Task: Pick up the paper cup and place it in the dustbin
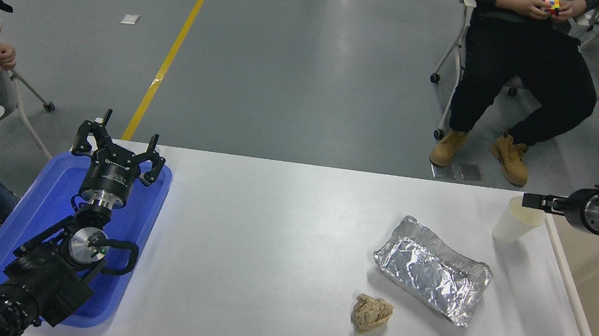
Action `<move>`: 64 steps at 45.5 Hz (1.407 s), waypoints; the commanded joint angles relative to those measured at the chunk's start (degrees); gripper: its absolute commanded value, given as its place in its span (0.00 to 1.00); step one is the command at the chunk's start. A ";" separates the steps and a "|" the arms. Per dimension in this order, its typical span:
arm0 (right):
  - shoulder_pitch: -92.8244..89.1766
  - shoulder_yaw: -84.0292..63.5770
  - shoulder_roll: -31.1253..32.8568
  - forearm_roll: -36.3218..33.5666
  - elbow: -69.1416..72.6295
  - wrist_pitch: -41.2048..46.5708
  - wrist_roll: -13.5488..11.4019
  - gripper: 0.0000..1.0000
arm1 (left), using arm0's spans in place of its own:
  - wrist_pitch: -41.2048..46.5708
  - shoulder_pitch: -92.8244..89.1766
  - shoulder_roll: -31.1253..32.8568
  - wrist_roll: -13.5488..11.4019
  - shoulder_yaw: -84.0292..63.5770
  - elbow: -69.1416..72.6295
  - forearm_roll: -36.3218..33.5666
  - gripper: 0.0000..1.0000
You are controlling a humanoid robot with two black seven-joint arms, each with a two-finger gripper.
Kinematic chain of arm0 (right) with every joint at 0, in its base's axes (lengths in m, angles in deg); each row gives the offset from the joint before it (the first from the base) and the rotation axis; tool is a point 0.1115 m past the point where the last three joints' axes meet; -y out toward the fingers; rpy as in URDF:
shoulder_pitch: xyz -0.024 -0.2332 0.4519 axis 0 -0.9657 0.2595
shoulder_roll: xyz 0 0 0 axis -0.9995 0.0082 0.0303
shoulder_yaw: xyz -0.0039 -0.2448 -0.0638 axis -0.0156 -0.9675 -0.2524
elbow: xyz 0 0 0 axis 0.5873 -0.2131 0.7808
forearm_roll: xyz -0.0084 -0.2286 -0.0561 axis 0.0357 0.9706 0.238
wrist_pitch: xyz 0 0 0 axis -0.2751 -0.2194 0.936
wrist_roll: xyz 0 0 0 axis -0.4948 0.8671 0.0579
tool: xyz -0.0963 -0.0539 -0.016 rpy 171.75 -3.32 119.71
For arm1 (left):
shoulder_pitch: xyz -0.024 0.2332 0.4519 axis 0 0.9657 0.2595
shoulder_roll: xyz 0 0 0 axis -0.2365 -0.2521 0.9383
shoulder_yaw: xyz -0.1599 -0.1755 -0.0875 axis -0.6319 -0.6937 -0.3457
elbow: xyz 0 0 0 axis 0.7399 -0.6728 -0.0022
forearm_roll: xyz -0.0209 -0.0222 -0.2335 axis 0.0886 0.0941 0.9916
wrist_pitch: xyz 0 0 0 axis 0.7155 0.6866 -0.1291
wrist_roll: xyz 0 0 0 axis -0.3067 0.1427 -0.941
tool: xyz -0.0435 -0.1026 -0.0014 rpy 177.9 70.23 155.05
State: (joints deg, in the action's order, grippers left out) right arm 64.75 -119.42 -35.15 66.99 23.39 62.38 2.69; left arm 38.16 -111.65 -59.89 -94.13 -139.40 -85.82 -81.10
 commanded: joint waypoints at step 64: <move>-8.28 5.99 -2.77 1.15 2.47 -11.11 2.79 0.00 | -0.05 0.01 0.00 0.00 0.00 0.00 0.00 1.00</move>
State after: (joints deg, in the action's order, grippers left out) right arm 55.65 -113.07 -37.90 68.05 25.06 51.17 3.87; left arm 38.11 -111.65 -59.88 -94.12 -139.40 -85.82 -81.10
